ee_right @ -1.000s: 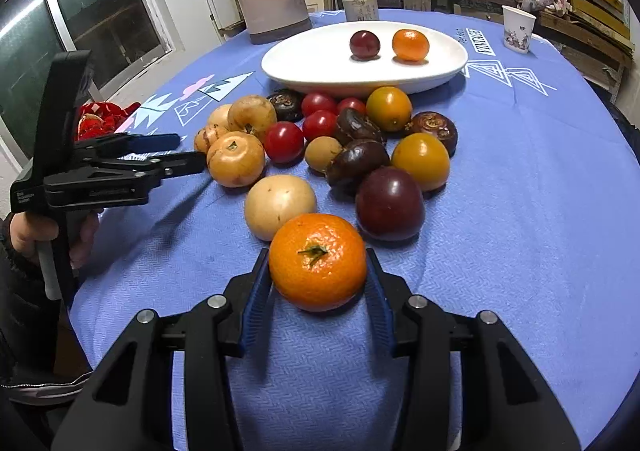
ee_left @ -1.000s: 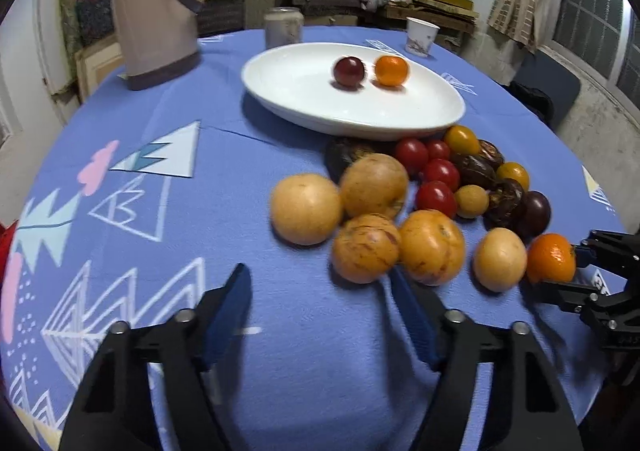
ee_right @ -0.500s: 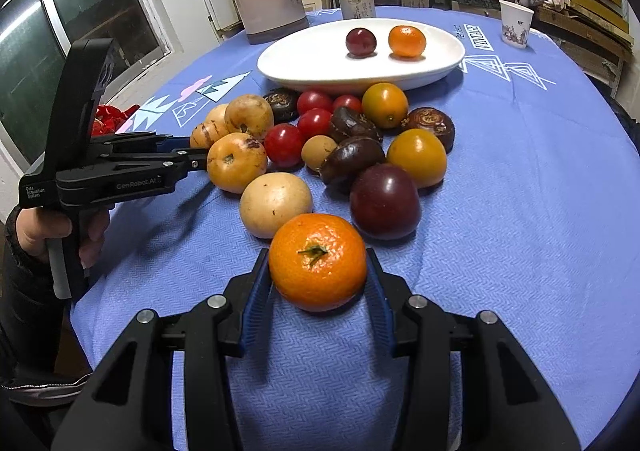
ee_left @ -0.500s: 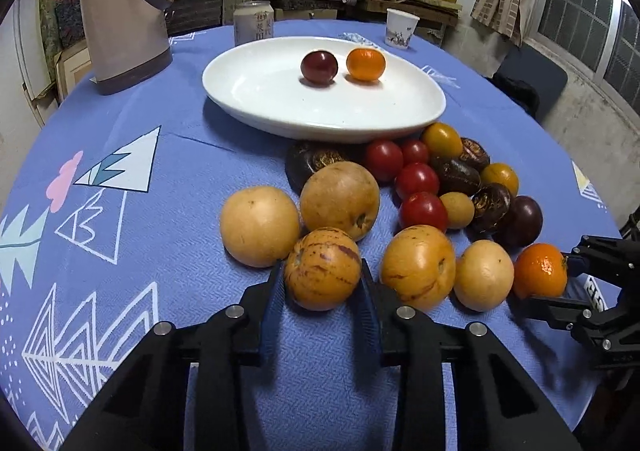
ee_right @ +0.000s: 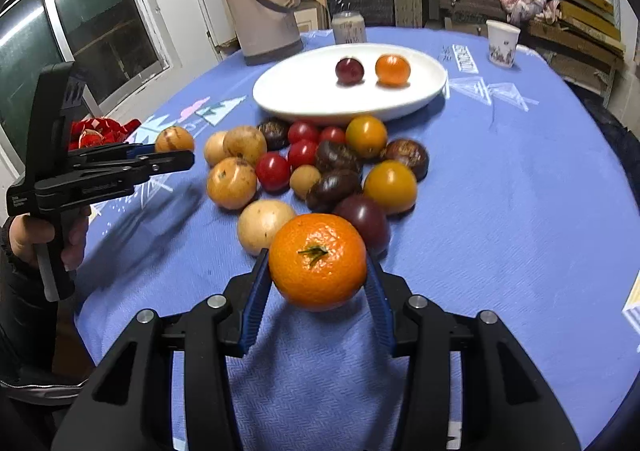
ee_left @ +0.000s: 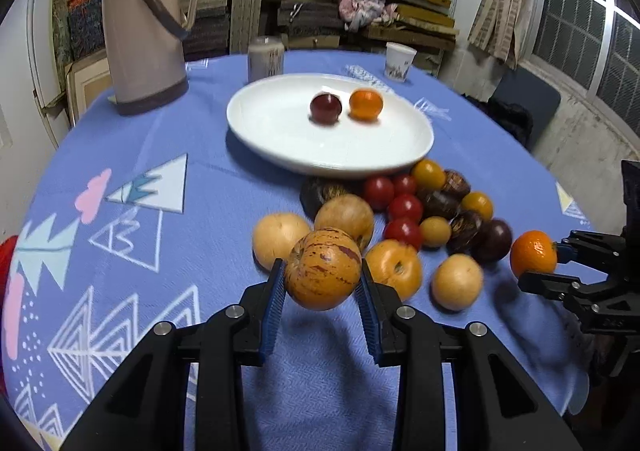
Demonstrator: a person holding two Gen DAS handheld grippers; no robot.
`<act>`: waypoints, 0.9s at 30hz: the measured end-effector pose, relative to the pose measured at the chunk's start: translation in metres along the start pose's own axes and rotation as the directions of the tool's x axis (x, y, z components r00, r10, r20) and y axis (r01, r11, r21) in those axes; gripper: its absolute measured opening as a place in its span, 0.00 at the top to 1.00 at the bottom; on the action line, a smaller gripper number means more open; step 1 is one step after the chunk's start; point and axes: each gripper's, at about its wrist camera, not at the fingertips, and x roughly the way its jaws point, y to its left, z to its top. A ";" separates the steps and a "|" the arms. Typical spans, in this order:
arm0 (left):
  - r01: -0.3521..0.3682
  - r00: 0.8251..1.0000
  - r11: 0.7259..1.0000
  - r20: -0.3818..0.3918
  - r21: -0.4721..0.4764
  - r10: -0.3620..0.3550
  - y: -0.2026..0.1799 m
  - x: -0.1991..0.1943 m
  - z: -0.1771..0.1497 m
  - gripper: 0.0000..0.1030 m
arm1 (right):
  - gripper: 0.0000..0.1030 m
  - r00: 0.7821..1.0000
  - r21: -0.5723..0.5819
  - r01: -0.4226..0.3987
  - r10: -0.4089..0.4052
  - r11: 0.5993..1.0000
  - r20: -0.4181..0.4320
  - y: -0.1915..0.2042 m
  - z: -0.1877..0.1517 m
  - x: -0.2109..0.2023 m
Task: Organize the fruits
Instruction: 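Place the striped fruit and orange on the plate and open both tools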
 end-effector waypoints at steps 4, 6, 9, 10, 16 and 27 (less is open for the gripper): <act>-0.008 1.000 1.000 0.027 0.011 0.008 0.000 -0.009 0.013 0.66 | 0.57 0.999 -0.015 0.010 -0.009 1.000 0.043 -0.003 0.012 -0.014; -0.019 0.999 1.000 0.030 0.015 0.019 0.000 -0.008 0.021 0.66 | 0.57 0.998 -0.016 0.019 -0.018 1.000 0.063 -0.008 0.022 -0.019; -0.028 0.999 0.999 0.037 0.017 0.028 -0.001 -0.004 0.034 0.66 | 0.57 0.996 -0.006 0.039 -0.038 0.999 0.081 -0.017 0.038 -0.020; -0.025 0.999 0.999 0.041 0.019 0.024 -0.002 -0.001 0.042 0.66 | 0.57 0.995 -0.003 0.043 -0.043 0.999 0.087 -0.019 0.043 -0.020; -0.028 0.999 1.000 0.045 0.000 0.028 -0.002 0.020 0.080 0.66 | 0.57 0.991 0.011 0.037 -0.038 0.999 0.131 -0.033 0.095 -0.012; -0.065 0.998 0.988 -0.024 -0.139 0.062 0.028 0.105 0.121 0.66 | 0.57 0.999 0.115 0.030 -0.033 0.993 0.017 -0.064 0.177 0.091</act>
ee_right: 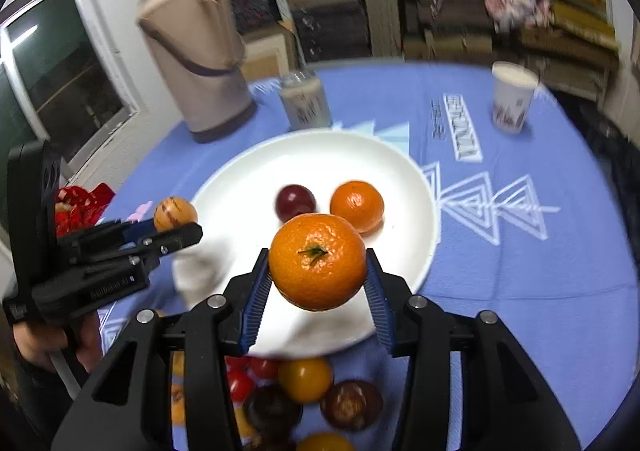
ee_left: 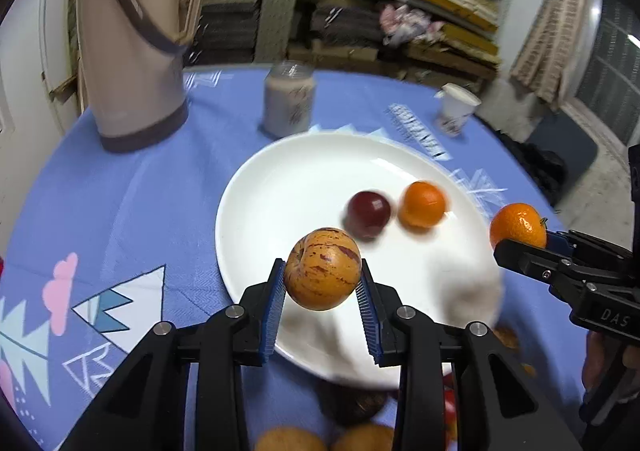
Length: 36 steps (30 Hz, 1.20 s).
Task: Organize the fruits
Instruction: 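Place the striped fruit and orange on the plate and open both tools, then grasp a round yellow fruit with the left tool while the right tool grasps a dark plum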
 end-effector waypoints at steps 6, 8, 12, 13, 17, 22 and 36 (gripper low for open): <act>-0.002 1.000 1.000 -0.029 -0.019 0.001 0.010 0.022 -0.006 0.66 | 0.57 0.999 0.022 0.008 -0.007 1.000 -0.053 -0.009 -0.007 0.038; 0.006 1.000 1.000 -0.028 -0.018 -0.006 0.012 0.024 -0.007 0.65 | 0.56 0.998 0.024 -0.007 0.008 1.000 -0.060 -0.009 -0.008 0.044; 0.006 1.000 1.000 -0.004 0.005 -0.006 0.007 0.021 -0.008 0.51 | 0.44 0.999 0.068 -0.009 0.012 0.998 -0.046 -0.019 -0.009 0.050; -0.009 1.000 1.000 0.008 0.015 0.009 0.004 0.016 -0.009 0.41 | 0.43 0.999 0.079 -0.011 0.014 0.997 -0.036 -0.021 -0.009 0.047; -0.042 0.998 0.998 0.048 0.048 0.039 -0.003 0.001 -0.014 0.31 | 0.40 0.999 0.072 -0.038 0.039 0.997 -0.012 -0.019 -0.012 0.030; -0.019 0.997 0.998 0.074 0.064 0.014 -0.003 -0.017 -0.015 0.24 | 0.34 0.998 0.008 -0.057 0.057 0.998 0.014 -0.006 -0.013 0.008; -0.088 0.995 0.993 0.052 0.083 0.083 0.000 -0.033 -0.046 0.23 | 0.19 0.996 -0.134 -0.093 0.094 0.987 -0.003 0.019 -0.022 -0.016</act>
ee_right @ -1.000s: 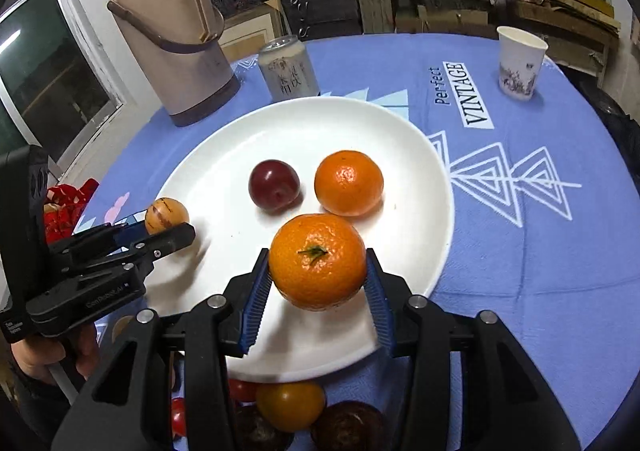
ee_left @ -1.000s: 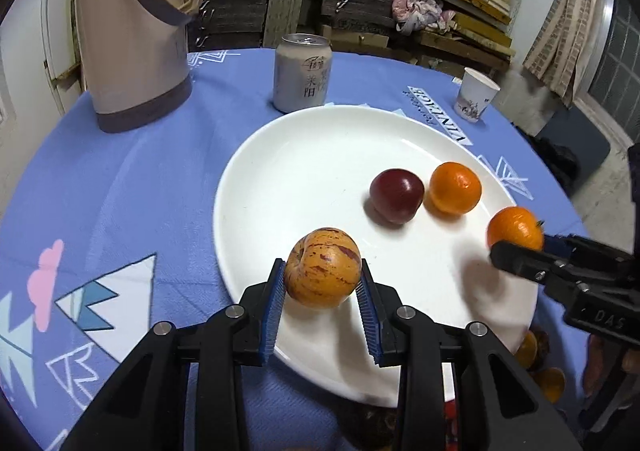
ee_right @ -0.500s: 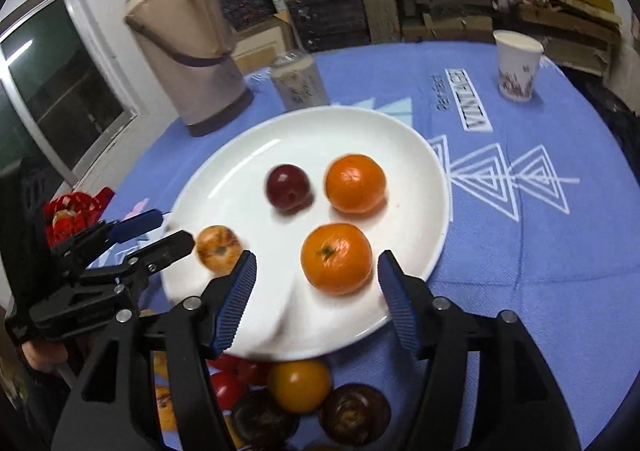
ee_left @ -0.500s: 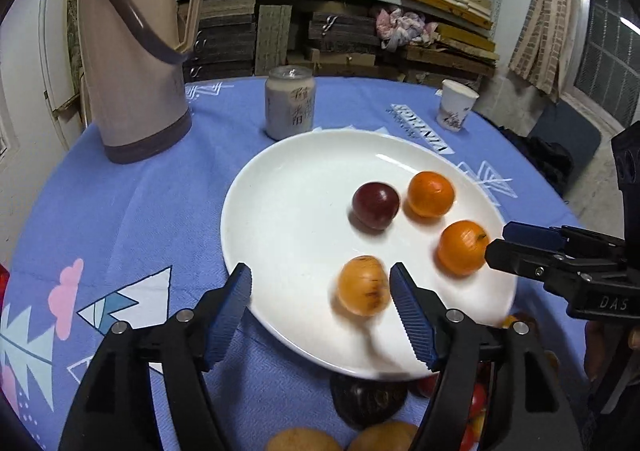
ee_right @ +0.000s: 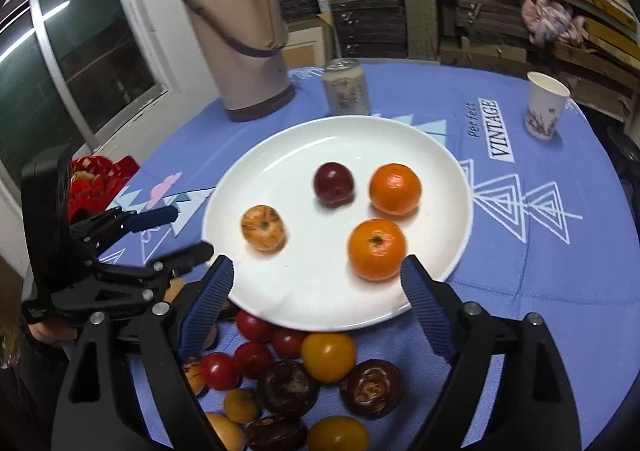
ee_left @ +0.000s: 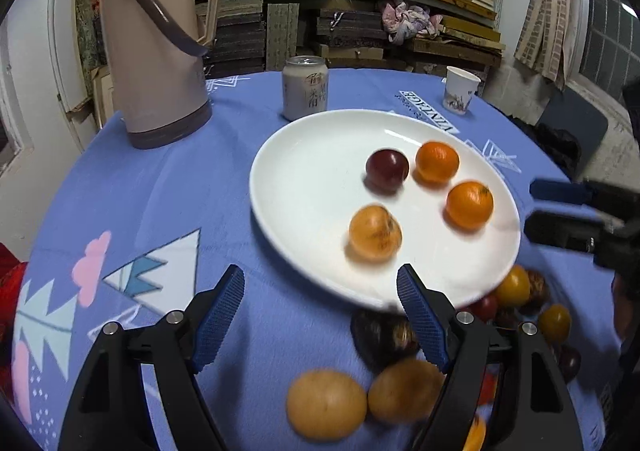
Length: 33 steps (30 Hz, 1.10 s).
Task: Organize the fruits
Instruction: 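Grasp a round yellow fruit with the left tool while the right tool grasps a dark plum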
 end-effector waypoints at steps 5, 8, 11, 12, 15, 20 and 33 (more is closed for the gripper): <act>-0.013 1.000 1.000 0.017 0.015 0.012 0.000 -0.028 -0.021 0.19 | 0.19 1.000 -0.012 0.000 0.000 1.000 0.013 0.007 -0.005 -0.007; -0.009 1.000 1.000 0.010 0.023 0.009 0.000 -0.038 -0.033 0.18 | 0.19 1.000 -0.019 0.019 -0.019 1.000 0.023 0.014 -0.022 -0.019; -0.002 1.000 1.000 -0.011 0.029 0.002 0.001 -0.038 -0.045 0.18 | 0.17 0.999 -0.020 0.038 -0.037 0.999 0.030 0.021 -0.043 -0.033; 0.000 1.000 1.000 -0.017 0.028 0.000 0.002 -0.037 -0.047 0.18 | 0.16 0.998 -0.020 0.052 -0.051 0.998 0.034 0.023 -0.054 -0.040; 0.013 1.000 1.000 -0.029 0.009 -0.012 0.007 -0.035 -0.053 0.18 | 0.15 0.994 -0.003 0.098 -0.098 0.995 0.042 0.024 -0.083 -0.060; 0.046 0.998 0.999 -0.044 -0.012 -0.047 0.013 -0.034 -0.060 0.18 | 0.15 0.992 0.019 0.122 -0.123 0.992 0.039 0.023 -0.121 -0.085; 0.030 0.993 0.999 -0.117 0.037 -0.025 0.018 -0.018 -0.065 0.19 | 0.15 0.988 0.044 0.149 -0.147 0.988 -0.040 0.032 -0.153 -0.074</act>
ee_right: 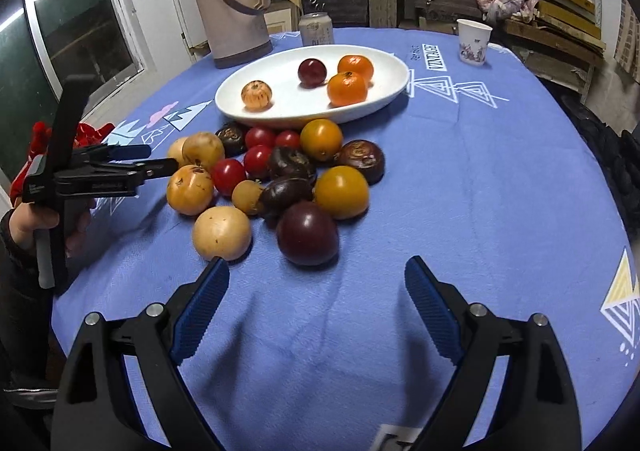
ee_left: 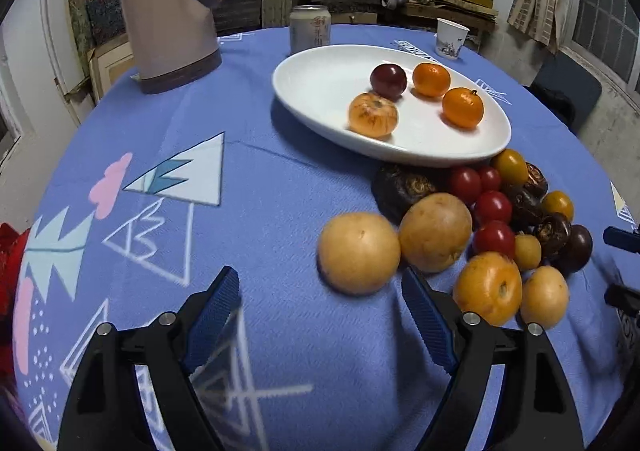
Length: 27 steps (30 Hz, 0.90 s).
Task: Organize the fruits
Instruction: 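Grasp a round yellow fruit with the left tool while the right tool grasps a dark plum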
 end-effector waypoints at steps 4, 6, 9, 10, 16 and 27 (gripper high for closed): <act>-0.022 1.000 1.000 0.005 0.013 0.022 -0.002 0.011 0.002 0.19 | 0.15 1.000 -0.014 0.010 -0.010 1.000 -0.003 0.010 0.002 0.004; -0.002 1.000 1.000 0.007 -0.001 0.002 0.000 0.013 0.001 0.24 | 0.15 1.000 -0.010 0.021 -0.021 1.000 -0.001 0.011 0.002 0.006; 0.051 0.998 0.998 0.029 -0.021 -0.050 0.002 0.012 0.002 0.40 | 0.29 0.998 0.012 0.060 -0.060 0.998 0.006 0.006 0.003 0.011; 0.057 0.998 0.998 0.029 -0.027 -0.056 0.002 0.012 0.002 0.40 | 0.33 0.997 0.031 0.074 -0.074 0.997 -0.001 0.003 0.004 0.013; 0.073 0.997 0.997 0.033 -0.038 -0.072 0.003 0.012 0.002 0.39 | 0.40 0.995 0.028 0.088 -0.086 0.996 -0.041 0.005 0.009 0.029; 0.097 0.994 0.994 0.045 -0.046 -0.095 0.003 0.010 0.002 0.56 | 0.64 0.998 0.053 0.043 -0.040 0.998 -0.042 0.008 0.010 0.037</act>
